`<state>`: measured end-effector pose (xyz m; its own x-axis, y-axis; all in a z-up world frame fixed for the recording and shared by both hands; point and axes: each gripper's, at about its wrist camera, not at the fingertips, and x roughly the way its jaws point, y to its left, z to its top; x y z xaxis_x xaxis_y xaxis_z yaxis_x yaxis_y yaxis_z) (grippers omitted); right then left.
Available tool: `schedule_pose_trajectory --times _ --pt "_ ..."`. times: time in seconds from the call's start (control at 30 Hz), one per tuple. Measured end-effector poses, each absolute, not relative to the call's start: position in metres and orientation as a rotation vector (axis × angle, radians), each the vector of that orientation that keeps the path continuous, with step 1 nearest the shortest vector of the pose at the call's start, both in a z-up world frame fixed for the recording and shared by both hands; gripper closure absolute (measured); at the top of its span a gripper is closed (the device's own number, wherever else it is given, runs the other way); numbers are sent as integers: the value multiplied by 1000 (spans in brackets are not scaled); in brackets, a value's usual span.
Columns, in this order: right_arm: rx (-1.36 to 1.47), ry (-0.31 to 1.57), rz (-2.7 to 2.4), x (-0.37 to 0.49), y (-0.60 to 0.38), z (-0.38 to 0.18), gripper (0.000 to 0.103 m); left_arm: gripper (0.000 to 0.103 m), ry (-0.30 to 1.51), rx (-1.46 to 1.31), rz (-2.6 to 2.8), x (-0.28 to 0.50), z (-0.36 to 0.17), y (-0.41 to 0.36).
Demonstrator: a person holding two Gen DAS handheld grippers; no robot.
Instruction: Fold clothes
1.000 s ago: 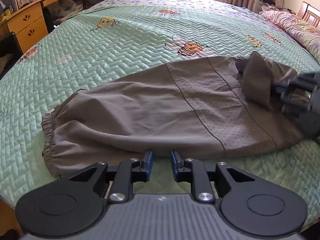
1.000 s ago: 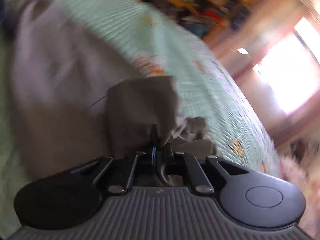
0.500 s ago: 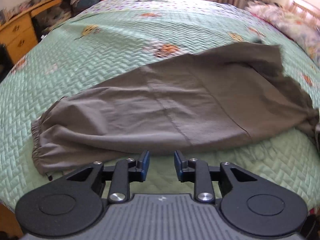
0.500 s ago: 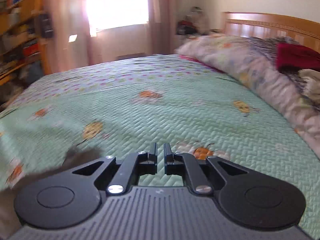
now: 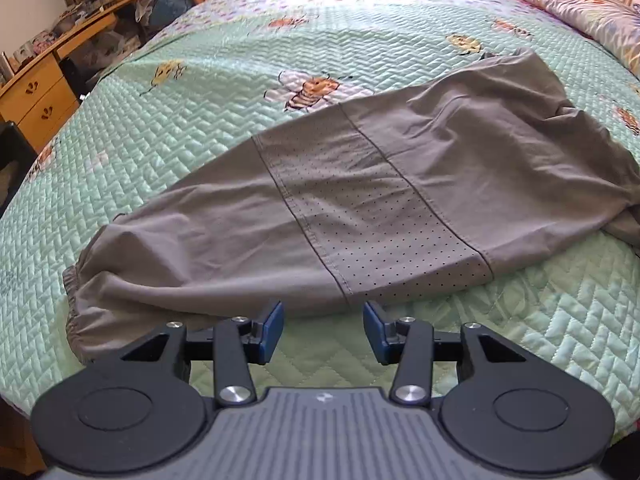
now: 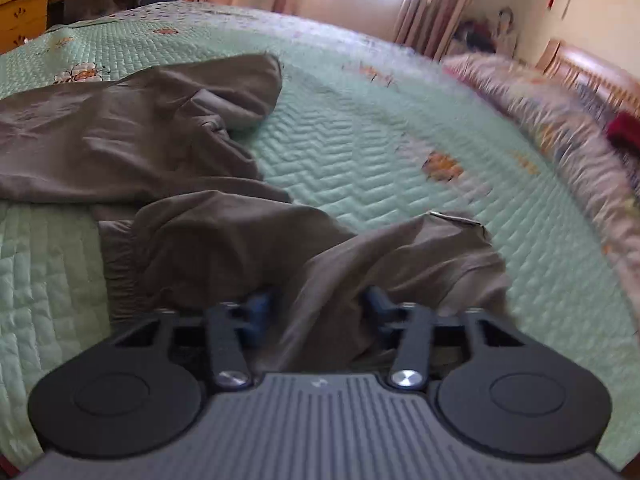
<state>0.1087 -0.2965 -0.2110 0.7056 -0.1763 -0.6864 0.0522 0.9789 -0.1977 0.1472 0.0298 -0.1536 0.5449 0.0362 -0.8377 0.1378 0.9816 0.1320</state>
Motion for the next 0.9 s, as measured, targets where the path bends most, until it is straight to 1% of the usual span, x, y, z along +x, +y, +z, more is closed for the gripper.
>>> schedule_pose_trajectory --times 0.03,0.07,0.13,0.27,0.33,0.4,0.43,0.53,0.63,0.77,0.9 --pt "-165 767 -142 112 -291 -210 89 56 996 194 -52 148 -154 31" --pt "-154 750 -142 115 -286 -206 95 56 996 199 -42 148 -154 32" --pt "-54 712 -88 118 -275 -187 96 56 996 209 -23 150 -155 34" --pt "271 664 196 130 -253 -142 96 54 982 223 16 153 -153 42" --pt "395 678 342 139 -242 -127 89 46 969 229 41 154 -151 48" --pt "376 760 438 145 -226 -128 76 39 984 193 38 155 -152 56" --pt "368 797 468 145 -221 -130 74 38 993 172 34 155 -153 61" --pt "411 823 487 126 -230 -140 74 38 1034 87 22 157 -159 74" --pt "508 778 415 97 -262 -144 73 38 1075 -9 16 160 -167 85" --pt "560 715 280 63 -299 -149 72 35 1090 -113 39 165 -173 92" --pt "598 653 237 50 -316 -152 72 34 1090 -204 64 167 -173 95"
